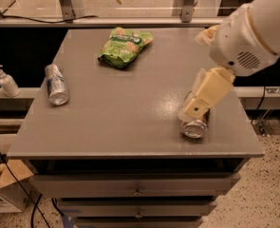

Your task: Pick redbull can

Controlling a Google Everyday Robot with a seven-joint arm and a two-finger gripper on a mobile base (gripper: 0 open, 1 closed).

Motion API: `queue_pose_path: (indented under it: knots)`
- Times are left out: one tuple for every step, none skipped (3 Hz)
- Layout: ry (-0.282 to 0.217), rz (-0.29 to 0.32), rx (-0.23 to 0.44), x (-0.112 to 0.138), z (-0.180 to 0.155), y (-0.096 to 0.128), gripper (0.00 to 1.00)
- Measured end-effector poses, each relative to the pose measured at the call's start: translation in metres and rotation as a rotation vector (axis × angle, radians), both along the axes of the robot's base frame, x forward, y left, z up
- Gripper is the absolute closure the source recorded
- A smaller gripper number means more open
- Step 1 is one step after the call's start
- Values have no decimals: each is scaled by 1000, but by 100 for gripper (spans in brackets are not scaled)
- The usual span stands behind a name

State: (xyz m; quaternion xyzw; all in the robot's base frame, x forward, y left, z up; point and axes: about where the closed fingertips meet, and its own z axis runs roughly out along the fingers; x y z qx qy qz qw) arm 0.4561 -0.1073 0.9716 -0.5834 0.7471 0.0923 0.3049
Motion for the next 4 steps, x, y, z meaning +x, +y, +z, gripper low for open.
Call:
queue_pose_path:
  knots:
    - [32,50,80,11,-23,47,0]
    - [43,124,153,24,-39,101,0]
    - [38,129,162,26,-39,107,0]
    - [64,101,147,24,-43,102,0]
